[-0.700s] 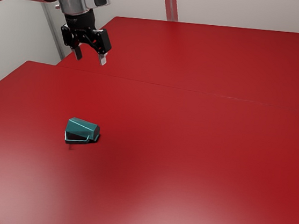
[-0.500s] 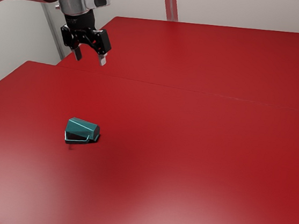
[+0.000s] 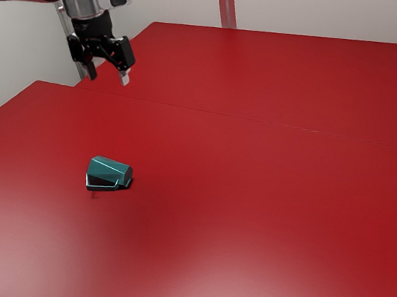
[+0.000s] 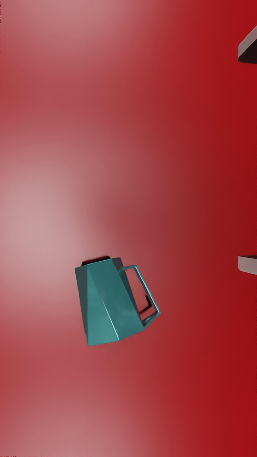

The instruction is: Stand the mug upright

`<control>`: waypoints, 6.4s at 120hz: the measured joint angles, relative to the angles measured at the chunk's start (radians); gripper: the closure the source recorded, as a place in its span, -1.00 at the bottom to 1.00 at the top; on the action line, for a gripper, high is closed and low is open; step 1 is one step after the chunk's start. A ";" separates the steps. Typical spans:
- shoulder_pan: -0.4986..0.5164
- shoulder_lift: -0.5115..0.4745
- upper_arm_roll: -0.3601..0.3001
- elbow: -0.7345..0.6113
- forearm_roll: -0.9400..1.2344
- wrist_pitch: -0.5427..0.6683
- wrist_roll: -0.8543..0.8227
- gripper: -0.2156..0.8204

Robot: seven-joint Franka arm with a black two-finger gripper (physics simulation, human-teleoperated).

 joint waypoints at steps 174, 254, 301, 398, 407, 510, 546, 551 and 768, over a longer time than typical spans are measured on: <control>0.426 0.068 0.179 -0.598 -0.812 0.419 0.730 -0.54; 0.454 0.244 0.171 -0.537 -0.864 0.394 0.822 -0.54; 0.410 0.251 0.164 -0.533 -0.880 0.409 0.843 -0.54; 0.348 0.292 0.158 -0.512 -0.908 0.443 0.859 -0.54; 0.344 0.292 0.158 -0.512 -0.912 0.444 0.860 -0.50; 0.319 0.256 0.144 -0.513 -0.908 0.447 0.857 0.84; 0.242 0.175 0.143 -0.516 -0.876 0.448 0.851 0.87; 0.223 0.156 0.145 -0.515 -0.853 0.448 0.845 0.87; -0.066 -0.118 0.039 -0.762 0.079 0.649 -0.049 0.86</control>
